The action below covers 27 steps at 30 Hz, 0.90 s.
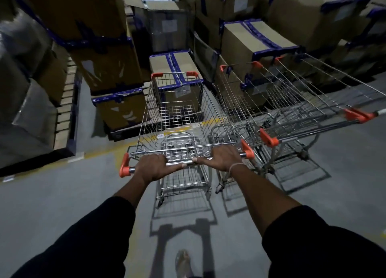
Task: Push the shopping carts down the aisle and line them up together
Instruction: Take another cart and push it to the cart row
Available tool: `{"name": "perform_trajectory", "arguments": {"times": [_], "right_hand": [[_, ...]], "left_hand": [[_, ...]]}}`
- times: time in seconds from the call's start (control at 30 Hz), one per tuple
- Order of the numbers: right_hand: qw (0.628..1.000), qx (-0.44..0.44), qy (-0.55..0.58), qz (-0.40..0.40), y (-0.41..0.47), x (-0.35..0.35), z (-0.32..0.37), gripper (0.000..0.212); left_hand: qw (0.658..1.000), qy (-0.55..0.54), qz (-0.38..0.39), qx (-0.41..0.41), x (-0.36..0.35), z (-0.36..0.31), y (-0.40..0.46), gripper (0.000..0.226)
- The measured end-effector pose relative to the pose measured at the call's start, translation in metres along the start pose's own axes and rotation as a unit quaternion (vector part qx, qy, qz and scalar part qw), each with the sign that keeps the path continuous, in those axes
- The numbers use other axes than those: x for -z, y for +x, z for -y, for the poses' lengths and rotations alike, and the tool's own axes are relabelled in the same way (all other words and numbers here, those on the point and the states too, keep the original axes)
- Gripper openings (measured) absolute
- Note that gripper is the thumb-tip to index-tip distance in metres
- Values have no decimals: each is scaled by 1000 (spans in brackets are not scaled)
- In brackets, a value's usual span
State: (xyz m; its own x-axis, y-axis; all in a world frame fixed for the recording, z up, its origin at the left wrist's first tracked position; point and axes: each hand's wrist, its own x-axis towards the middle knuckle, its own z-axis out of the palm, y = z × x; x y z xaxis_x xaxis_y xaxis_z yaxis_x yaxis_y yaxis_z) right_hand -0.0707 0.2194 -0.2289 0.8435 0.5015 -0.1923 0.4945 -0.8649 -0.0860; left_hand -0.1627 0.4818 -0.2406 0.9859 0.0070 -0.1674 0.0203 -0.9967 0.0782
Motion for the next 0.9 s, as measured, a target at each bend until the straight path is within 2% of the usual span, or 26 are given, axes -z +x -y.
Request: {"name": "perform_trajectory", "arguments": {"times": [0.17,0.3,0.47,0.7,0.9], "right_hand": [[999,4,-24,23,27,12,-20,81],[1000,16,-10,19,39,13,-32,97],[999,29,-18,34,39,16,-43,81],[998,46,-5,51,33,7,-65,101],[997,56,15,52,15,11,-90,96]], "left_hand": [[1000,-21,5,21,4,-10,26,97],[999,-22,10,28,7,-16,39,98],[999,-22,12,34,7,-25,41,96],[999,-23,17,42,4,-48,33,97],[998,-32,14,55,-3,-77,30,94]]}}
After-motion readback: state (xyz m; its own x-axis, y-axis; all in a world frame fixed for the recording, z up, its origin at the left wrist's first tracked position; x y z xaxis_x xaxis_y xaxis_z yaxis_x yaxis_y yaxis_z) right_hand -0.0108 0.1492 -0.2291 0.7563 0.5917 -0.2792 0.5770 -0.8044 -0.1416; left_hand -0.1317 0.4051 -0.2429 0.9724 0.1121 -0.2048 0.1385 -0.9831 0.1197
